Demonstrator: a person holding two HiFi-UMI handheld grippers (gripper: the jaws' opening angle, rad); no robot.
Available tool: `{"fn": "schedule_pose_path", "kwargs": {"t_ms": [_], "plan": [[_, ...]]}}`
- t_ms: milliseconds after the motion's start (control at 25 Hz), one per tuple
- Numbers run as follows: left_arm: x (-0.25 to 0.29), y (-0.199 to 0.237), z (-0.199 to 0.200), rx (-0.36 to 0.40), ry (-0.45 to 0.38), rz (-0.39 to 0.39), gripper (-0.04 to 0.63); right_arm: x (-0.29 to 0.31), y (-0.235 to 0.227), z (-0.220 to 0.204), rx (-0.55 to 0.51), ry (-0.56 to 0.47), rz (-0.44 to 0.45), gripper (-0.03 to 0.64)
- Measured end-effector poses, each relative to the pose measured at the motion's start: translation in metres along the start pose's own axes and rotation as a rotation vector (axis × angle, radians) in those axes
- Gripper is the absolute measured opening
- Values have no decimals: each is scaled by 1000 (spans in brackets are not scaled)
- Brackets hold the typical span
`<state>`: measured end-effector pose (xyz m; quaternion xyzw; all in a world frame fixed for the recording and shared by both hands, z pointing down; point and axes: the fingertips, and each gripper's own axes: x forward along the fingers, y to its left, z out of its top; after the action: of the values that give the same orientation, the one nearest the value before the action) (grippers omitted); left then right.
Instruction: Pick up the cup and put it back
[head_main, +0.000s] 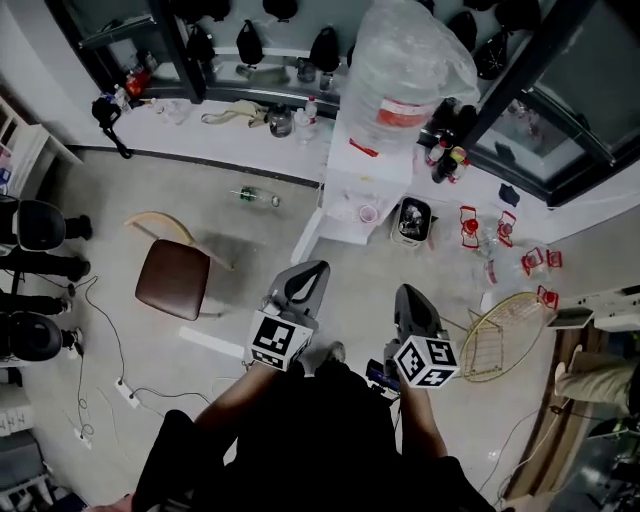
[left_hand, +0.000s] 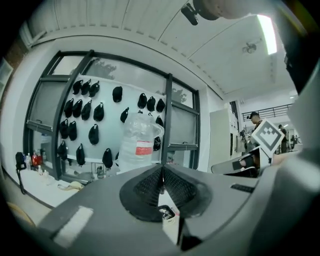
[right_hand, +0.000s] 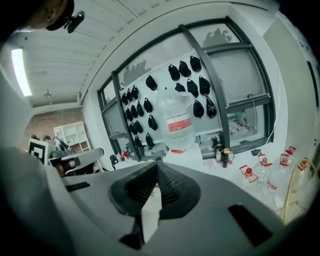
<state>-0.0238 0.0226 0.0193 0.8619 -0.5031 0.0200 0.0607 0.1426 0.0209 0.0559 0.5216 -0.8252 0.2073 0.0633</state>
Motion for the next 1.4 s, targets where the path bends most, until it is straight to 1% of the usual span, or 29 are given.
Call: {"fn": "schedule_pose_path", "kwargs": {"t_ms": [120, 280, 400, 480, 720, 1400], "plan": [[-7, -1, 18, 34, -26, 3, 8, -17, 10, 20, -13, -53, -9, -5], [-12, 2, 35, 7, -65, 21, 8, -26, 12, 45, -53, -113, -12, -5], [-9, 0, 44, 24, -88, 18, 8, -23, 9, 60, -81, -145, -17, -5], [-7, -4, 44, 41, -88, 7, 8, -22, 7, 64, -84, -154, -21, -5], [-3, -3, 52, 15, -107, 26, 8, -14, 6, 66, -92, -154, -11, -5], [6, 11, 57, 16, -117, 40, 8, 5, 4, 66, -100, -125, 6, -5]]}}
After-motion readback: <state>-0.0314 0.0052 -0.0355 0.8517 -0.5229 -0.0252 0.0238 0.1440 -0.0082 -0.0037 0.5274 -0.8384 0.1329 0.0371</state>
